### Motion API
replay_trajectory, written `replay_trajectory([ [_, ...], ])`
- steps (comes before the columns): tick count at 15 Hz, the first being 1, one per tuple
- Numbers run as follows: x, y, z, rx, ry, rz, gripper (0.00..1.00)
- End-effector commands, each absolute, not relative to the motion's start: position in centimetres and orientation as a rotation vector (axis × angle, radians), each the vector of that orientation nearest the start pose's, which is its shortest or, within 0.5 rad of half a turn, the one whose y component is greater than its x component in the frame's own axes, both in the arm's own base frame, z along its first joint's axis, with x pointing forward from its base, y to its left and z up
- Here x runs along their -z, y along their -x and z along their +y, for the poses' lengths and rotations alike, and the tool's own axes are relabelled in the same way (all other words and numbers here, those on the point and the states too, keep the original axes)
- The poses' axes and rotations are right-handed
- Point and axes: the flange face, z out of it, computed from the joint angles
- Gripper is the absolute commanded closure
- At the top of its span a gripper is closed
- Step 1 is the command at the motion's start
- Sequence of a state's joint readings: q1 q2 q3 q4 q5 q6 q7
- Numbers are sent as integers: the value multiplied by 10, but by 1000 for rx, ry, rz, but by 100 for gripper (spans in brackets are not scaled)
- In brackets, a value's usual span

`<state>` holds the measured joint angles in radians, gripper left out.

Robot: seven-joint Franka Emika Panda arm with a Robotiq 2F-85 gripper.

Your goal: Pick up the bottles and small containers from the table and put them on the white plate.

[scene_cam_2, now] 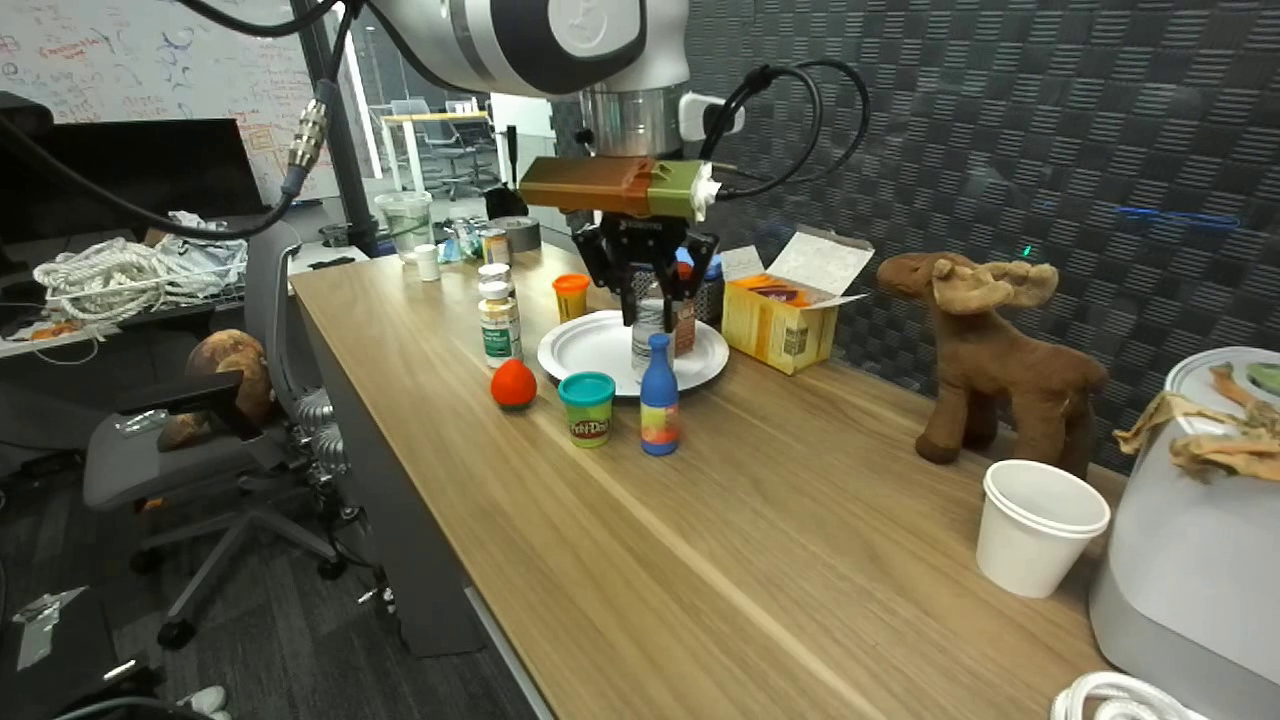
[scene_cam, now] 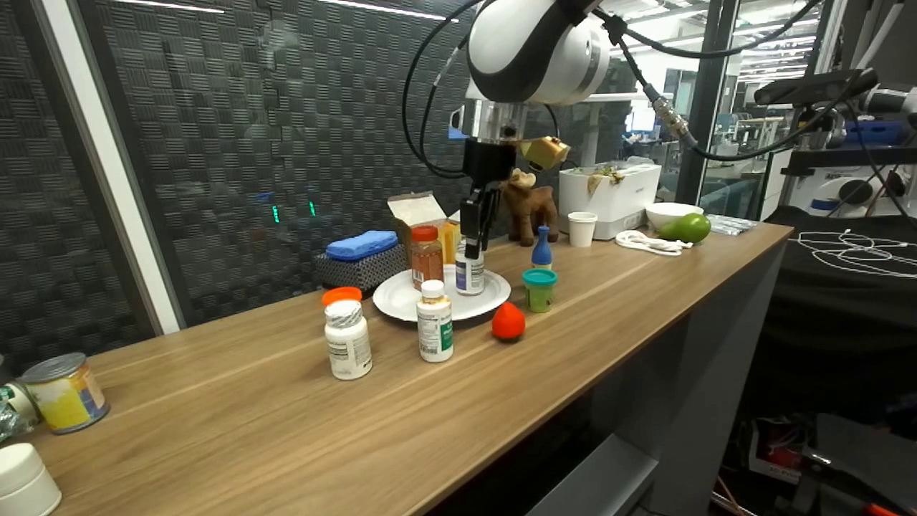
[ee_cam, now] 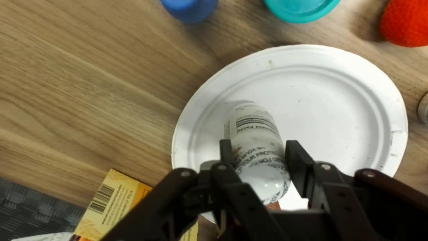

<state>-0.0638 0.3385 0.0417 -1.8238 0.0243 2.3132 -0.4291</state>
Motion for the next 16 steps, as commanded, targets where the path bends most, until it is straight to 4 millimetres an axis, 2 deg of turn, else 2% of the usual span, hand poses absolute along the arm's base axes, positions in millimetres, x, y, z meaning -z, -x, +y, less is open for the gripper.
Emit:
replay_trajectory([
  [1, -375, -662, -16, 321, 3055, -620, 81],
  [6, -370, -667, -16, 309, 3053, -636, 81],
  [7, -368, -666, -15, 288, 3055, -653, 31],
  [8, -367, -664, -15, 274, 3053, -661, 31],
  [9, -368, -663, -14, 271, 3057, -662, 25],
  [12, -380, -660, -10, 290, 3073, -654, 1],
  [16, -411, -653, 1, 313, 3144, -562, 0],
])
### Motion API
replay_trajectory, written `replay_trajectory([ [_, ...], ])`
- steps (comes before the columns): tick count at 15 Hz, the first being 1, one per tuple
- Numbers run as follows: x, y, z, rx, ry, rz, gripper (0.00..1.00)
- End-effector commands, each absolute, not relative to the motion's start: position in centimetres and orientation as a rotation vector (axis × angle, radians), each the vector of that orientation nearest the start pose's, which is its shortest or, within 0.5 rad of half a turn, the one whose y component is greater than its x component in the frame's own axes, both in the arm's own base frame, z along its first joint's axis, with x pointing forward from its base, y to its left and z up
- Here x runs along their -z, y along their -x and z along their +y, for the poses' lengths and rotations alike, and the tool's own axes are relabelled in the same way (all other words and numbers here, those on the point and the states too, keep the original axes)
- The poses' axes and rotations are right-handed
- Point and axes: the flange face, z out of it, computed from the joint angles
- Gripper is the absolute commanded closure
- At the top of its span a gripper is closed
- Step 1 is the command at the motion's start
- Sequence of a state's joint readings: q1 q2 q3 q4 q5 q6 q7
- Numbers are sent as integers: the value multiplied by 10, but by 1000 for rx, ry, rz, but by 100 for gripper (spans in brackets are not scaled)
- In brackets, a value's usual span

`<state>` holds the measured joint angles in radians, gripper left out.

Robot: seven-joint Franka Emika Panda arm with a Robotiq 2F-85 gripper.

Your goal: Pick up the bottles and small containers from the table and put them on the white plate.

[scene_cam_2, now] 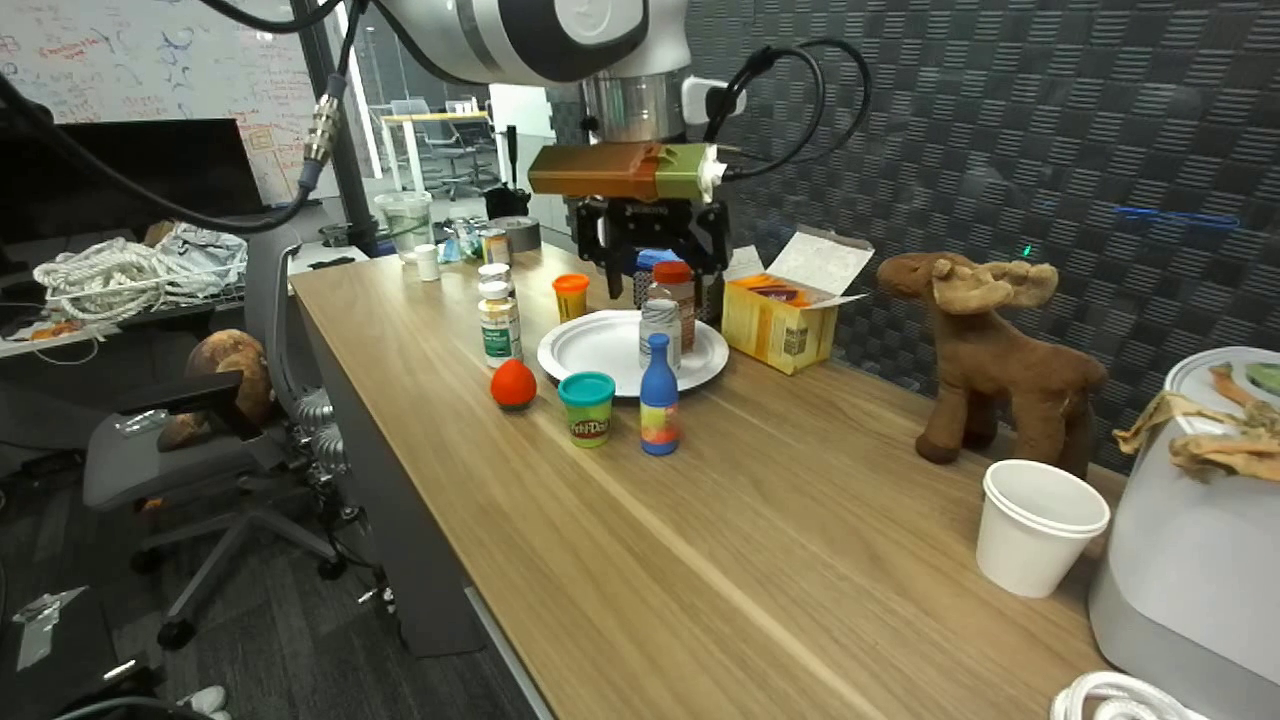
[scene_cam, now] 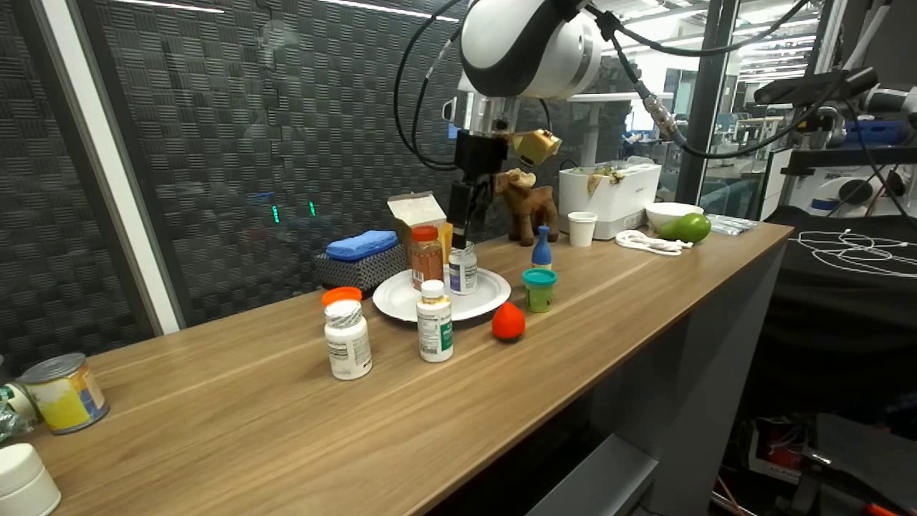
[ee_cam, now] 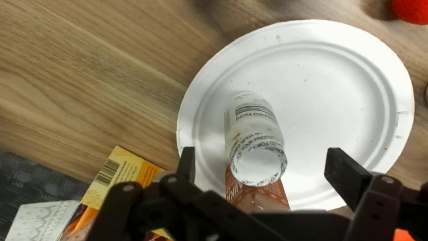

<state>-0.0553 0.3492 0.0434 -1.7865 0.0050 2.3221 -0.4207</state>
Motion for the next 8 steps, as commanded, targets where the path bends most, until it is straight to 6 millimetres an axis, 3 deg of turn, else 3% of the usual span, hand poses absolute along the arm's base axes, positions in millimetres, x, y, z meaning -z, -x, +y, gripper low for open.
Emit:
replay_trajectory([
  [1, -420, -650, 4, 310, 3176, -507, 0],
  [4, -441, -639, 17, 243, 3267, -378, 0],
  [8, -445, -631, 51, 24, 3282, -301, 0],
])
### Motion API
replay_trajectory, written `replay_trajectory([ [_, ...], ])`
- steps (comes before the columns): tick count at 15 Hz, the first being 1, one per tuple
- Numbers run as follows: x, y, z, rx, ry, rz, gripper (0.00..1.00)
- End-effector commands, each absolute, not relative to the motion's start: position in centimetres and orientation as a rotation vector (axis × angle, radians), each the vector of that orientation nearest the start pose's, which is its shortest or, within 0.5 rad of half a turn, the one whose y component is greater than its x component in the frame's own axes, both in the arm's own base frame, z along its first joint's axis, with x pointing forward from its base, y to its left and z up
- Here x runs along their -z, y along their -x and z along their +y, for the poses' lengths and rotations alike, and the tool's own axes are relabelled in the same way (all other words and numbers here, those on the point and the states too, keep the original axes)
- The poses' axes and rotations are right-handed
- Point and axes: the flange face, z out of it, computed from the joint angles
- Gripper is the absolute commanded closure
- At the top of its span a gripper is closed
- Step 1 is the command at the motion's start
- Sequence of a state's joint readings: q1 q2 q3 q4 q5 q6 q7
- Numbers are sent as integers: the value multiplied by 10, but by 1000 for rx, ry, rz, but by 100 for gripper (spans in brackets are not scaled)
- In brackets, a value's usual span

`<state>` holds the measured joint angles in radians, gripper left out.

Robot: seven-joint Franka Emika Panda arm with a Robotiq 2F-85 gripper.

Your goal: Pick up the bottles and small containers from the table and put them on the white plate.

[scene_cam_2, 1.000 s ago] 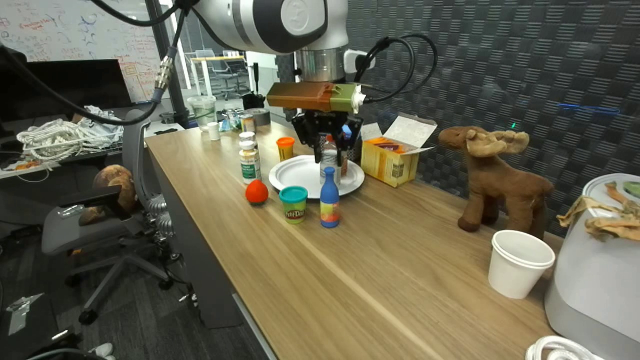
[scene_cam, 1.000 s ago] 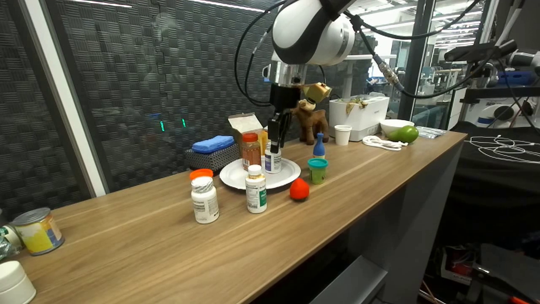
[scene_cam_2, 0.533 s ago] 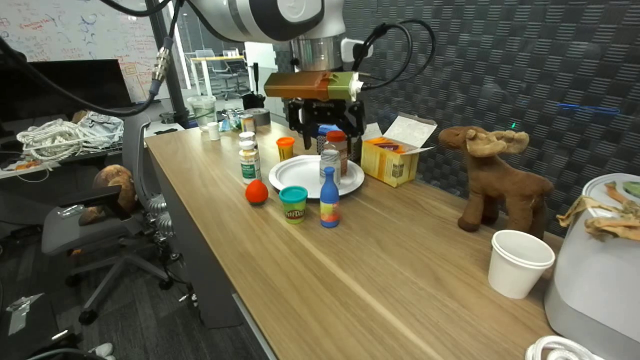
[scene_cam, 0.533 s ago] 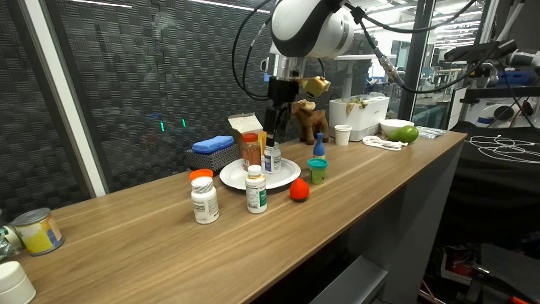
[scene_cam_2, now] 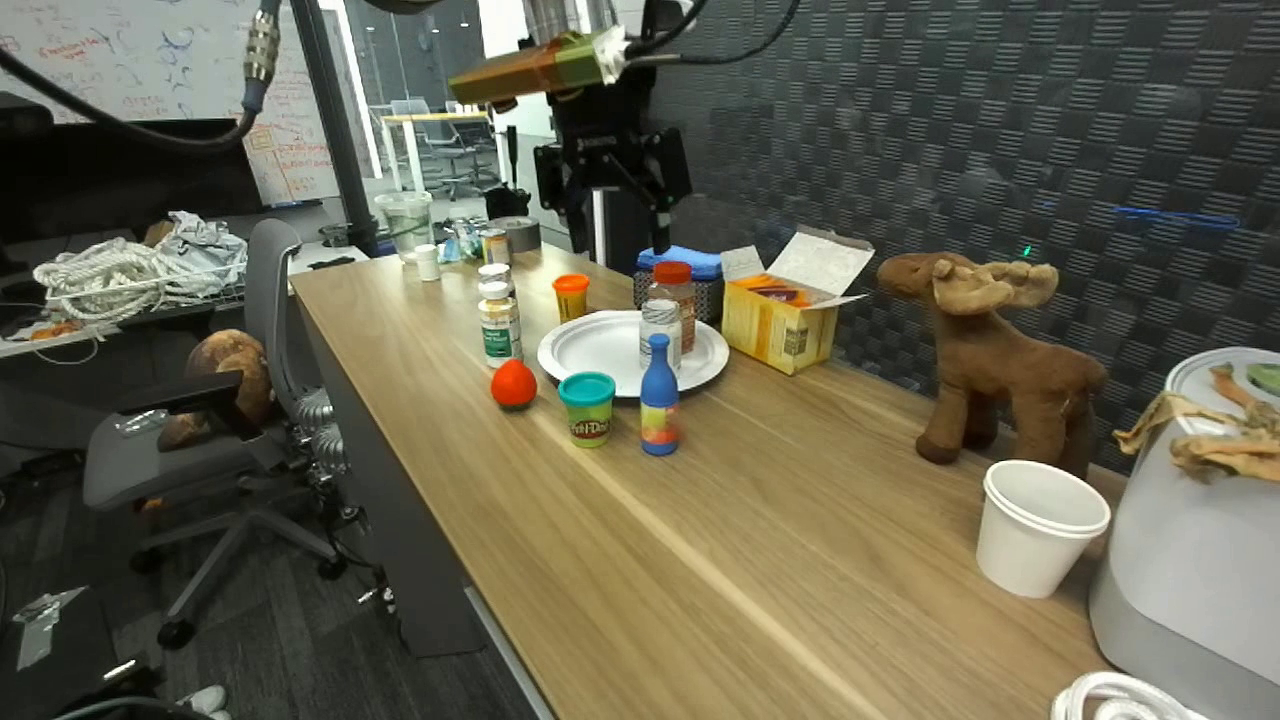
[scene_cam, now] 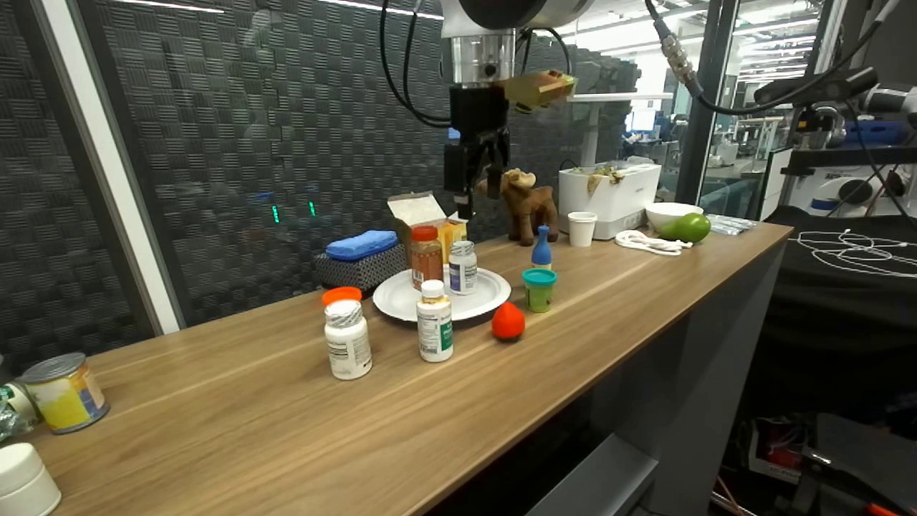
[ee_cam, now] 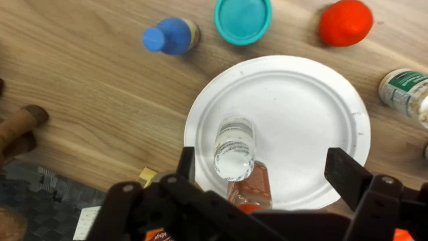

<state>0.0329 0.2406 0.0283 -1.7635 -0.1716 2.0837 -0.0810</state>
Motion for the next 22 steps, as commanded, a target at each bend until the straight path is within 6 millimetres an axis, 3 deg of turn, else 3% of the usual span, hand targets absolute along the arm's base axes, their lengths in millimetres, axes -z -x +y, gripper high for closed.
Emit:
replay_trajectory([
  [1, -441, -633, 61, -22, 3270, -300, 0],
  [8, -415, -668, 113, -81, 3138, -329, 0],
  [16, -402, -725, 129, -14, 2990, -76, 0],
  [22, -370, -737, 149, -43, 2985, -16, 0],
])
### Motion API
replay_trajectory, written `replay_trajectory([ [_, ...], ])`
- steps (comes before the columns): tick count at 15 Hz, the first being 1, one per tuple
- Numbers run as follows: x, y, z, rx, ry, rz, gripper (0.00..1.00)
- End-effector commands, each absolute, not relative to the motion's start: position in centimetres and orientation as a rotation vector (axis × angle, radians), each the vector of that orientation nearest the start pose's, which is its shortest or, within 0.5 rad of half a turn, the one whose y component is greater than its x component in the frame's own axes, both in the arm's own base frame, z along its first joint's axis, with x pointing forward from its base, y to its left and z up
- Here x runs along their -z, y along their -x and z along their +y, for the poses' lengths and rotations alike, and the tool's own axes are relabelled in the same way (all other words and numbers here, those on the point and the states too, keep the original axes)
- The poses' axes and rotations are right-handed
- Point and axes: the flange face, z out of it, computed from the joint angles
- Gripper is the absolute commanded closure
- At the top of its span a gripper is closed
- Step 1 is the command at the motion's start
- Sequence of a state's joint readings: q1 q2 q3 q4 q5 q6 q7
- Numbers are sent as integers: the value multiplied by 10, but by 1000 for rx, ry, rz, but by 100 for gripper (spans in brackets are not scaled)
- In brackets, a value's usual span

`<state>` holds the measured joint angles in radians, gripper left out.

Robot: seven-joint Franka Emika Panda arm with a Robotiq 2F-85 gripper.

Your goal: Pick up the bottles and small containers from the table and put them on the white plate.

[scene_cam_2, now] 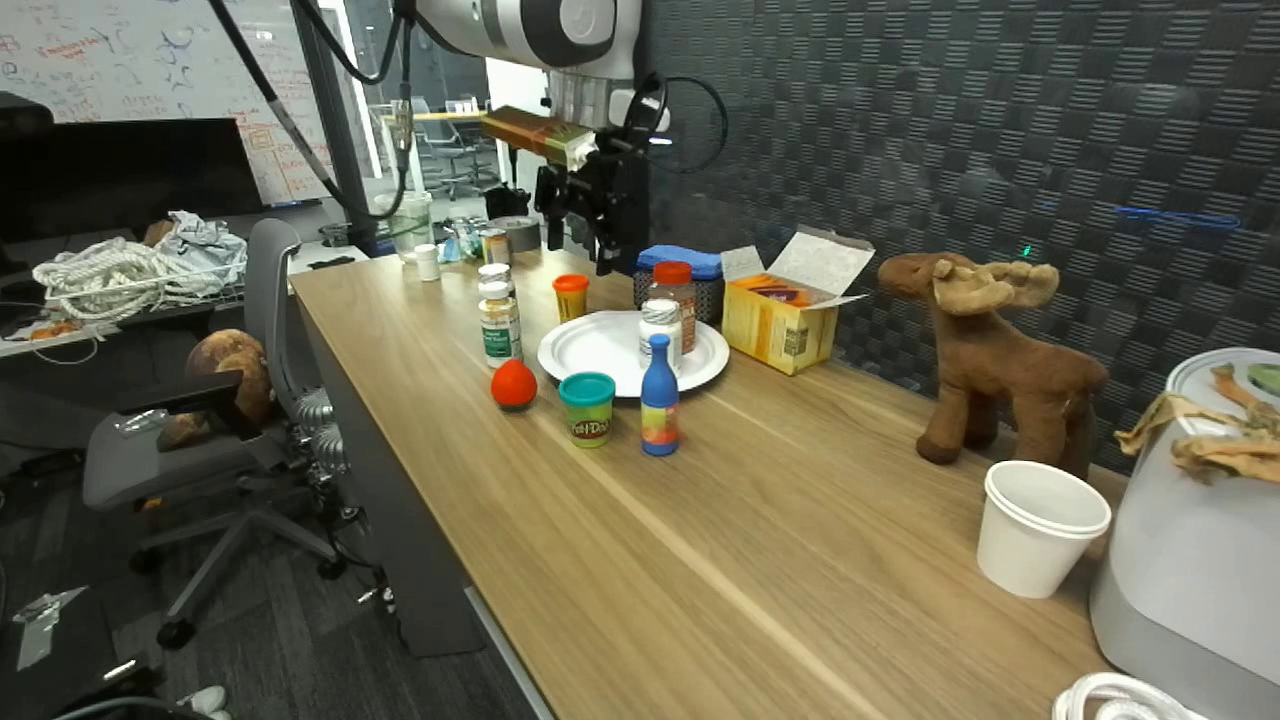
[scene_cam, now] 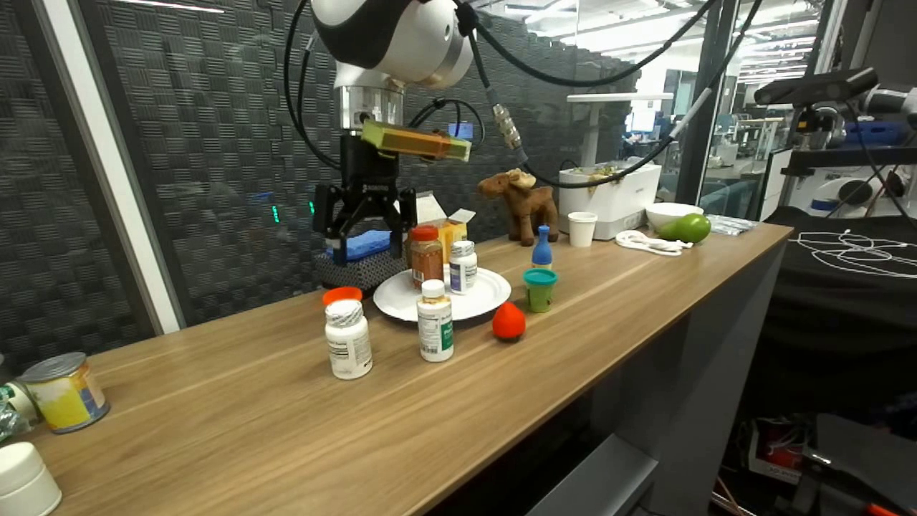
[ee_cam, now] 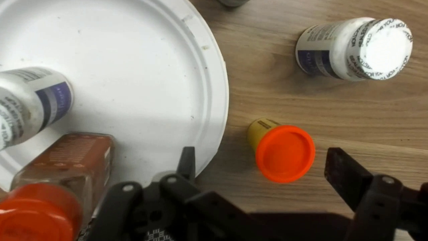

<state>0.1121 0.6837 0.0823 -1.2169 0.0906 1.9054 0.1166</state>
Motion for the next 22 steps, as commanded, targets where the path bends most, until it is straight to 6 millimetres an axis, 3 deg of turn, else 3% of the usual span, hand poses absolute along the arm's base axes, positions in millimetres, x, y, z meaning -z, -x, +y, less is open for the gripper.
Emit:
replay_trajectory([
  [1, -363, -737, 155, -44, 2987, -29, 0],
  [9, -344, -740, 185, 44, 3015, -140, 0],
  [16, -318, -743, 176, 50, 3106, -235, 0],
  [22, -327, -746, 186, 164, 3065, -354, 0],
])
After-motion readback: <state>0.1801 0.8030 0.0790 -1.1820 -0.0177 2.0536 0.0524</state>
